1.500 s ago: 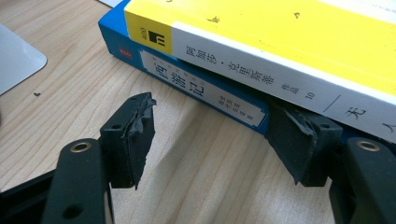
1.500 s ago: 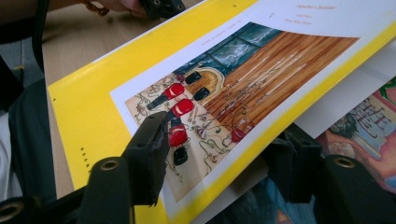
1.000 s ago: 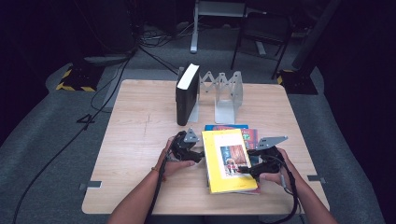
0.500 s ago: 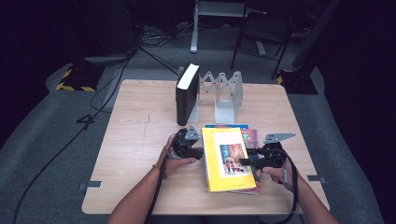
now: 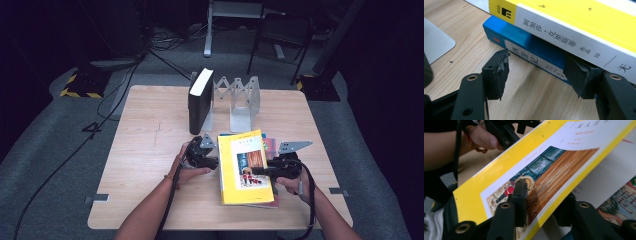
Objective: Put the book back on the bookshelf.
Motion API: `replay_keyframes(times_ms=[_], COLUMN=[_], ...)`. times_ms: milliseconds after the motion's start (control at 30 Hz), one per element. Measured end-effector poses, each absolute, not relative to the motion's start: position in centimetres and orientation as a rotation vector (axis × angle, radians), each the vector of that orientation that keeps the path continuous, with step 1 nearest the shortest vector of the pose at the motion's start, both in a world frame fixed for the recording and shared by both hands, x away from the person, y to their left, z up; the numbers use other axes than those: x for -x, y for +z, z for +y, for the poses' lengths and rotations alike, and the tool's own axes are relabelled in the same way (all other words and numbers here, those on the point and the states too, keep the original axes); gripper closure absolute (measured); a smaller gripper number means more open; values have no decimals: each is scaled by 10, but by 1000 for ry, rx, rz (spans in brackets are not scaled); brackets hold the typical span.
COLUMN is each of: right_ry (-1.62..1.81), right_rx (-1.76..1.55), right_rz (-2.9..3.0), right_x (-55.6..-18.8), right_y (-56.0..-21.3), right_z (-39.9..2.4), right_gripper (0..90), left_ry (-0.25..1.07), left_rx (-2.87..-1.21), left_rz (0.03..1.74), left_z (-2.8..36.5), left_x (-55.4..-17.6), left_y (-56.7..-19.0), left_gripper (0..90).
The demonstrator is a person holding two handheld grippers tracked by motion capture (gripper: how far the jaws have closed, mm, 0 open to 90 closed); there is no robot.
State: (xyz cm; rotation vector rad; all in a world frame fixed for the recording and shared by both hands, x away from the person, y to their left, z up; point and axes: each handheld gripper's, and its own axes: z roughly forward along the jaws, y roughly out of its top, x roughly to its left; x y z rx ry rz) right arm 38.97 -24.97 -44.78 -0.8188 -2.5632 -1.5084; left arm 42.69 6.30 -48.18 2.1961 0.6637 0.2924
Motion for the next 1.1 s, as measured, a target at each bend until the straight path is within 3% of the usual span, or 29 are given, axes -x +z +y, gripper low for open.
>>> replay_keyframes(times_ms=[67, 167, 400, 1100], right_ry=[-1538, -1589, -1759, -2076], right_rx=[791, 771, 777, 648], right_rz=[-2571, -2602, -2684, -2907], right_x=[-388, -385, -381, -360], right_y=[-445, -440, -424, -406], right_z=[-250, -250, -252, -254], right_gripper=[762, 786, 839, 874], left_ry=[284, 251, 258, 346], left_rx=[-2184, -2138, -2097, -2003], left_rz=[639, 612, 561, 534], left_z=[63, 63, 62, 55], left_x=[-426, -427, -433, -442], left_y=[-480, -471, -440, -373], left_gripper=[392, 550, 727, 807])
